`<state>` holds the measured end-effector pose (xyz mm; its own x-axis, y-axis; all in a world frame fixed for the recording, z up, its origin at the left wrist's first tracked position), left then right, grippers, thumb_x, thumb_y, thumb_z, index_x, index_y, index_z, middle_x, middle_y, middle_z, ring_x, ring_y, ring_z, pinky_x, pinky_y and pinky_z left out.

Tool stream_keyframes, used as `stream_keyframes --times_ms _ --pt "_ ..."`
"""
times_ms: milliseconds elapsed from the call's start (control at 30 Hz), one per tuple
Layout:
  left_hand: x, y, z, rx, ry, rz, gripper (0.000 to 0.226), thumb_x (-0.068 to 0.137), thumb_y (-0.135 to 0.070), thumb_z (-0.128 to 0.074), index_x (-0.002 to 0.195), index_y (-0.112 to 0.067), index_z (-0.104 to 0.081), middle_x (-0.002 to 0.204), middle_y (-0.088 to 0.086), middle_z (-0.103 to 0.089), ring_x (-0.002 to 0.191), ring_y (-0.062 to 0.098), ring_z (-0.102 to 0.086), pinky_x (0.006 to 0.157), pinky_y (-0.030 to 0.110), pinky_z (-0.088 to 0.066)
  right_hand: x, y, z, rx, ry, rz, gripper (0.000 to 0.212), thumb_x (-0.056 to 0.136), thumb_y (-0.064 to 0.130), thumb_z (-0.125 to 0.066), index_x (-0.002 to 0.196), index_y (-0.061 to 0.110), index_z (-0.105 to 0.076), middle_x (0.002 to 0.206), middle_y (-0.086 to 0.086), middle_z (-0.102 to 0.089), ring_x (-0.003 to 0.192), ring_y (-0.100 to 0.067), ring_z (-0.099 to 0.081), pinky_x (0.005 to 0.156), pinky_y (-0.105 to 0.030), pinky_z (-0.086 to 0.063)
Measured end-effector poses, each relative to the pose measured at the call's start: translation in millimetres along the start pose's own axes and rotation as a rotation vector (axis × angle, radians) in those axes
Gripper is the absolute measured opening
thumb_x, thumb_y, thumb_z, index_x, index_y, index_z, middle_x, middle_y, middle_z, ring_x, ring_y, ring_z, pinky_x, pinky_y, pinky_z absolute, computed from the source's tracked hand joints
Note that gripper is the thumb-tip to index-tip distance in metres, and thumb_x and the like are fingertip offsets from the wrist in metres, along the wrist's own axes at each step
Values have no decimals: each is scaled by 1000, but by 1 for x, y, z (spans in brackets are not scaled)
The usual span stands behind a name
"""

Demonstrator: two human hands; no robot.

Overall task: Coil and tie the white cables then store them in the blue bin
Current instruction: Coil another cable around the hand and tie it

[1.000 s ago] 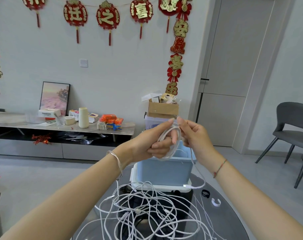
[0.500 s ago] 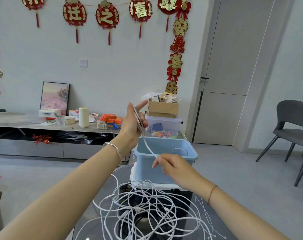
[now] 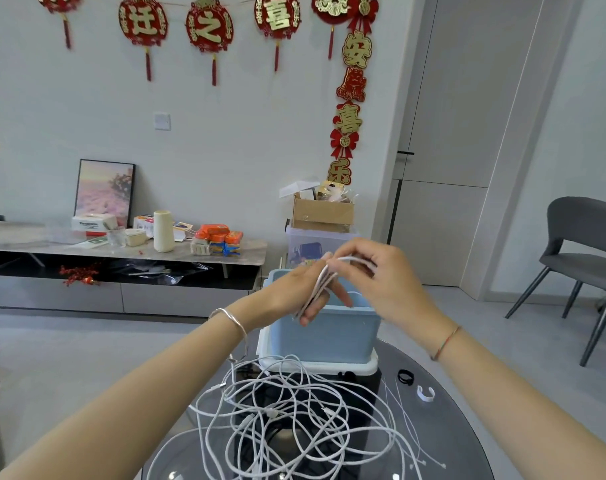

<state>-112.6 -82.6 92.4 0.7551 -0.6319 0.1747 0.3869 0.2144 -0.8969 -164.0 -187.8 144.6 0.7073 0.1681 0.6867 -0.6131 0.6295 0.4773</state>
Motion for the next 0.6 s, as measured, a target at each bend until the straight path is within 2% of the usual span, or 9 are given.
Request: stream_keyframes --times_ms 67,133,300,467,533,600 --pt "0 2 -6 -171 122 19 71 100 -53 -14 75 -7 -63 38 -1 -30 33 12 -29 39 20 -30 5 -5 11 185 -38 -65 6 88 15 -64 82 14 -63 63 6 -56 56 0 -51 57 -9 -40" --pt "-2 1 -8 -315 212 38 67 99 -50 -15 69 -6 -56 36 -4 -26 30 8 -22 36 17 -22 7 -12 18 292 -66 -119 10 88 8 -63 80 11 -58 63 -1 -55 51 3 -52 55 -5 -40" --pt "-11 -6 -15 -509 388 69 52 95 -45 -32 52 -17 -40 33 -9 -22 26 3 -18 35 19 -11 -1 -37 7 455 -55 -259 10 86 17 -64 79 11 -60 57 9 -62 51 0 -51 57 -14 -43" --pt "-10 -7 -19 -961 569 32 51 90 -38 -58 49 -18 -36 33 -3 -30 28 11 -19 34 20 -18 -16 -49 -19 678 -123 -365 17 89 16 -58 73 12 -58 52 12 -57 49 -2 -44 58 -22 -39" --pt "-7 -3 -17 -1041 566 -4 51 89 -34 -62 51 -18 -32 34 -2 -29 29 12 -20 35 21 -18 -22 -49 -26 674 -180 -371 18 90 16 -59 73 10 -59 57 13 -59 54 -1 -49 59 -20 -43" --pt "-4 3 -17 -1088 528 -15 52 88 -30 -64 52 -18 -28 33 -1 -29 28 12 -20 34 21 -18 -26 -46 -27 582 -223 -336 20 92 16 -58 75 5 -60 60 6 -57 56 -6 -47 58 -19 -42"
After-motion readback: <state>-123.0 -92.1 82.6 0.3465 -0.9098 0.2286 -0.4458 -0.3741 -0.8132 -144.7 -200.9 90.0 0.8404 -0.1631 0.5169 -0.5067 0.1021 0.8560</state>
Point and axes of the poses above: each hand's wrist, its own x-axis towards the middle knuckle, its own z-axis out of the back of the hand, y = z × x, the point moved 6 cm from there along x, towards the middle knuckle
